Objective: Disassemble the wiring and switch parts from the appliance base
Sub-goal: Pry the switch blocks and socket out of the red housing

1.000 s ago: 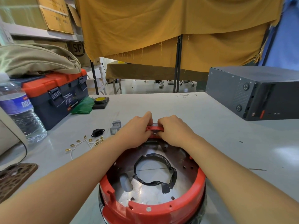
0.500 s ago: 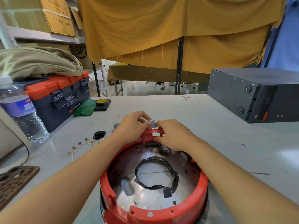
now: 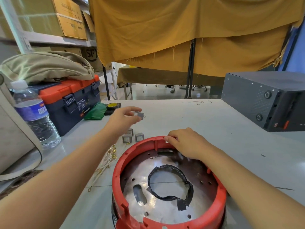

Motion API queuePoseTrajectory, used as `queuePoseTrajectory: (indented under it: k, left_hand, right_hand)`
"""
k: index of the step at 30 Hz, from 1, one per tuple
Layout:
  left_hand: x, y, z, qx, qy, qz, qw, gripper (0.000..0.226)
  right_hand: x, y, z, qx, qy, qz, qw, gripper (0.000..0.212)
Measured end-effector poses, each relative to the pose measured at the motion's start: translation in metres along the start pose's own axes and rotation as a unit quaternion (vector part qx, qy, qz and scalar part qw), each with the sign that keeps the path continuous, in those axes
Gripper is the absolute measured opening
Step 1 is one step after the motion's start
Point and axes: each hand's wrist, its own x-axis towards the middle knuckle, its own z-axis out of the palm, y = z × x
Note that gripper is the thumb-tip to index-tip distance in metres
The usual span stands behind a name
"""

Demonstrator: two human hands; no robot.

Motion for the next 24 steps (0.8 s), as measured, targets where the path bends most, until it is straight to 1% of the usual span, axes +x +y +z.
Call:
queuePoseTrajectory:
  k: [3, 6, 11, 13, 17, 24]
  left_hand:
    - [0.011, -0.010, -0.016, 0.065, 0.011, -0.005, 0.998, 0.025]
    - [0.020, -0.020, -0.016, 0.120, 0.028, -0.006, 0.992, 0.026]
    - [0.033, -0.034, 0.002, 0.127, 0.008, -0.027, 0.992, 0.029]
    - [0.036, -0.037, 0.008, 0.141, 0.002, -0.024, 0.990, 0.027]
    - [0.042, -0.041, 0.015, 0.220, -0.001, 0.011, 0.975, 0.019]
    - [0.047, -0.053, 0.018, 0.325, -0.010, 0.024, 0.945, 0.009]
  right_hand:
    - [0.000, 0.000, 0.000, 0.002, 0.003, -0.005, 1.000, 0.040]
    - [0.000, 0.000, 0.001, 0.000, 0.006, -0.011, 1.000, 0.040]
    - [0.001, 0.001, 0.002, -0.007, 0.009, -0.014, 1.000, 0.038]
    - [0.001, 0.001, 0.003, -0.011, 0.011, -0.013, 1.000, 0.038]
    - [0.002, 0.003, 0.004, -0.013, 0.015, -0.016, 1.000, 0.037]
    - [0.002, 0.004, 0.005, -0.020, 0.017, -0.025, 0.999, 0.034]
